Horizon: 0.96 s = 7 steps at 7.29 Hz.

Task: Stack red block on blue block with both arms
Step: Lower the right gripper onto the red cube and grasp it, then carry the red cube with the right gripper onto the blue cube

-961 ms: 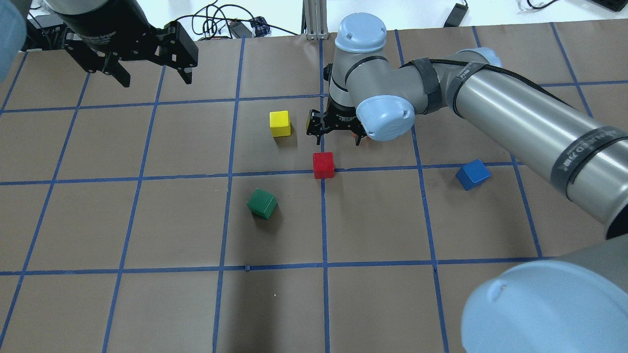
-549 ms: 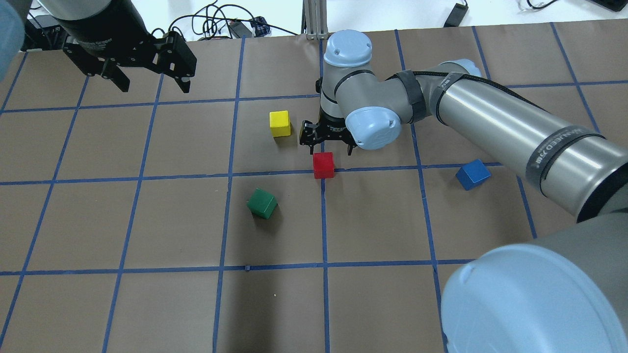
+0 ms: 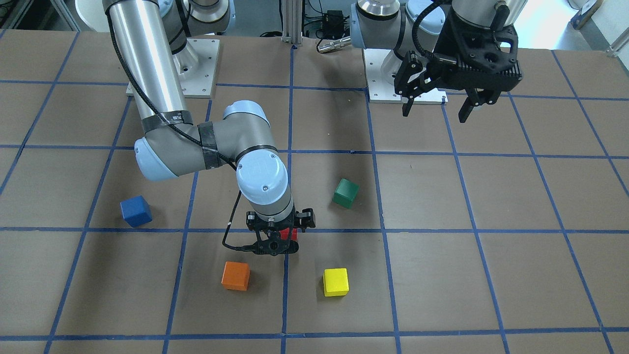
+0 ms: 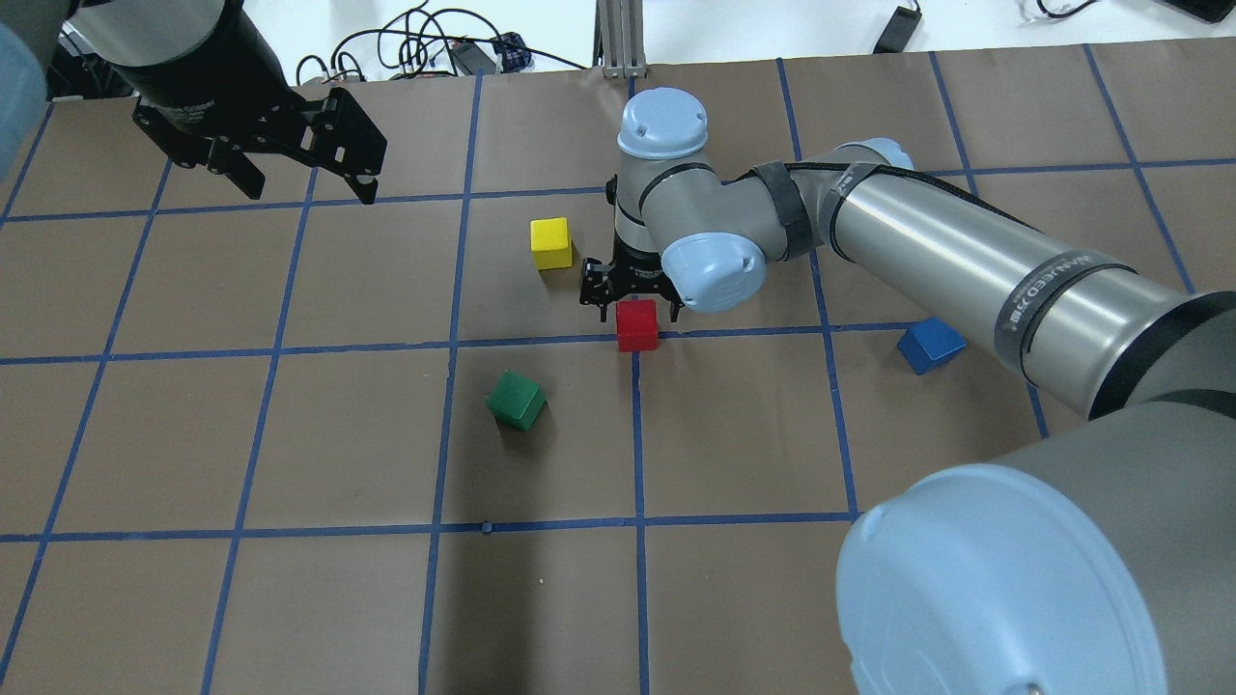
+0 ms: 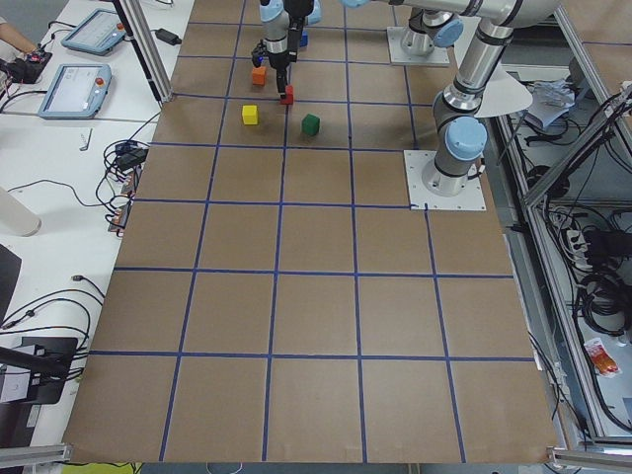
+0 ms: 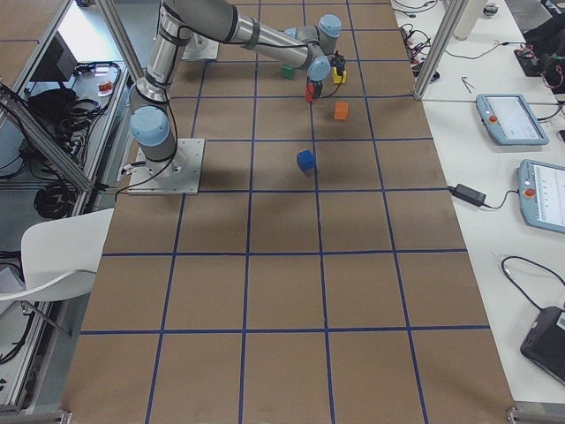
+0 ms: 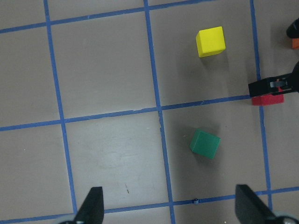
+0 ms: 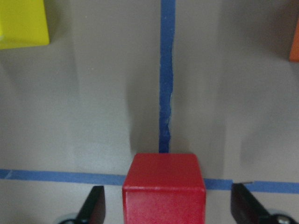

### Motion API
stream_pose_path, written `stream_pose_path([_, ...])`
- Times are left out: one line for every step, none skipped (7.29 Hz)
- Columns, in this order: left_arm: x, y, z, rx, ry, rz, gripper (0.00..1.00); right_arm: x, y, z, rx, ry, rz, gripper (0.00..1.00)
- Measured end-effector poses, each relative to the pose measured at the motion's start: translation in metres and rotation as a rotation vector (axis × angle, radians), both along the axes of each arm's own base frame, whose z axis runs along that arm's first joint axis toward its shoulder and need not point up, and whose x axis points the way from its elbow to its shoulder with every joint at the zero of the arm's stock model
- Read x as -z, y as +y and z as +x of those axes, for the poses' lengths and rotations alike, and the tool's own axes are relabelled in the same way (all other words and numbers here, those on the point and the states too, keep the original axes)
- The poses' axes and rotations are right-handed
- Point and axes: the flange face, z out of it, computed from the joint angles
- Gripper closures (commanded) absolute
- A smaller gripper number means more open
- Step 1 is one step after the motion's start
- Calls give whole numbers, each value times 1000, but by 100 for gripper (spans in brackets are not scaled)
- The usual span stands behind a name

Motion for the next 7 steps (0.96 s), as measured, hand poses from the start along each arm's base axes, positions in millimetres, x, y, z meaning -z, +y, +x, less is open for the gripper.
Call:
stream_pose_path([-1, 2, -1, -1, 13, 0, 0, 2, -1, 0, -1, -1, -10, 100])
stream_pose_path([-3, 6, -2, -5, 18, -2, 0, 1, -2, 1, -1, -3, -17, 100])
stream_pose_path([-5, 8, -1, -32, 14, -6, 0, -2, -2, 1, 1, -3, -23, 100])
stream_pose_path([-7, 9, 1, -76, -1, -10, 0, -14, -5, -1, 0, 15, -42, 100])
stream_pose_path([-8, 10, 2, -98, -14, -12, 0, -40, -11, -8, -1, 54, -63, 100])
stream_pose_path([-8, 10, 3, -101, -20, -11, 0, -70, -18, -21, 2, 86, -58, 100])
stream_pose_path([-7, 10, 3, -96, -21, -9, 0, -94, -25, -42, 16, 106, -35, 100])
